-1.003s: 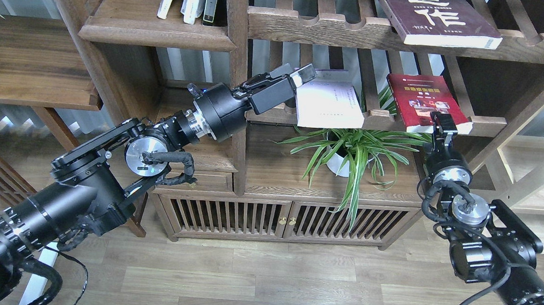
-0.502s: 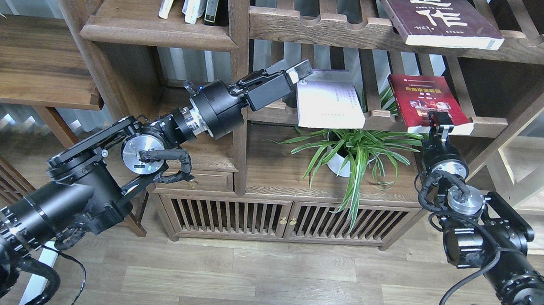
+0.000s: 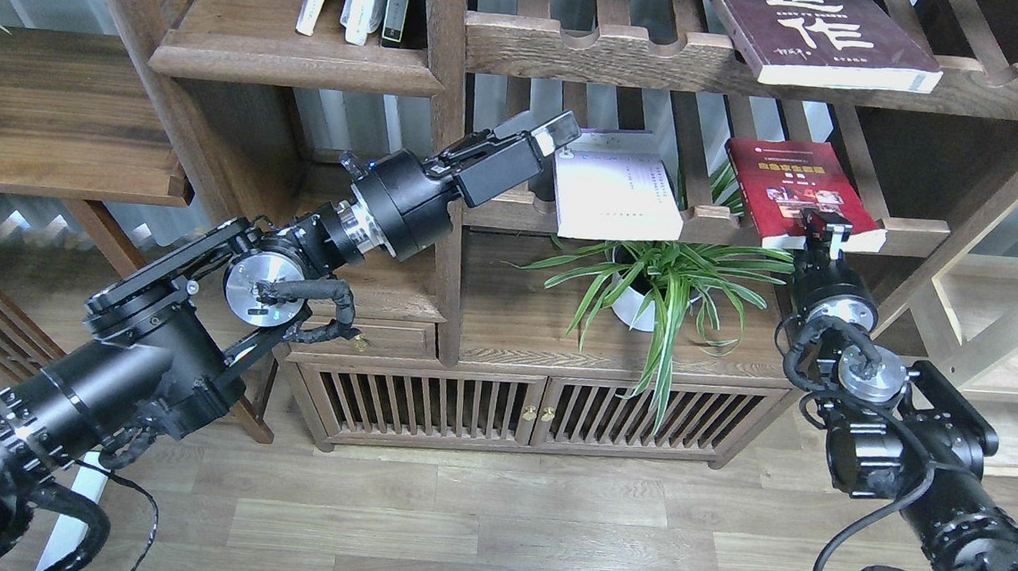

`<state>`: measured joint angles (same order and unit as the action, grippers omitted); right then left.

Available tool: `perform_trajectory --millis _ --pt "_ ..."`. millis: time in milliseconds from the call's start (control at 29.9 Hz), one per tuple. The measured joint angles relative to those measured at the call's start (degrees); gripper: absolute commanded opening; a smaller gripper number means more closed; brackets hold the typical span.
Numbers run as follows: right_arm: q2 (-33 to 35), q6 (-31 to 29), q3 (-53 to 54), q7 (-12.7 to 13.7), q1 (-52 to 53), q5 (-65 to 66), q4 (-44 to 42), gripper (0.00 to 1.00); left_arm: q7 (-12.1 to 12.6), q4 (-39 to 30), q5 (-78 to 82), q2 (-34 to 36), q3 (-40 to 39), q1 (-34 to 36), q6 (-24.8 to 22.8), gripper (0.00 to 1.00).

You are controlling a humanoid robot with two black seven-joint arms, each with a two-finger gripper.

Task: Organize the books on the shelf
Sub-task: 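Grasp the red book with the right gripper and pull it out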

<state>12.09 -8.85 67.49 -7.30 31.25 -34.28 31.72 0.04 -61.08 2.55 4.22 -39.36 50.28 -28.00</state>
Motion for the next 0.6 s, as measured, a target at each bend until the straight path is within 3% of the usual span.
perform_trajectory --millis 401,602 --pt "0.3 -10.0 0.2 0.1 -3.7 -0.5 1.1 0.04 -0.1 0.4 -0.3 -0.2 0.0 -0.9 0.0 0.99" --pt "0.4 -14.5 1.6 0.2 -8.5 -3.2 7.9 0.05 -0.5 1.0 -0.8 -0.7 -1.3 -2.5 0.0 0.99"
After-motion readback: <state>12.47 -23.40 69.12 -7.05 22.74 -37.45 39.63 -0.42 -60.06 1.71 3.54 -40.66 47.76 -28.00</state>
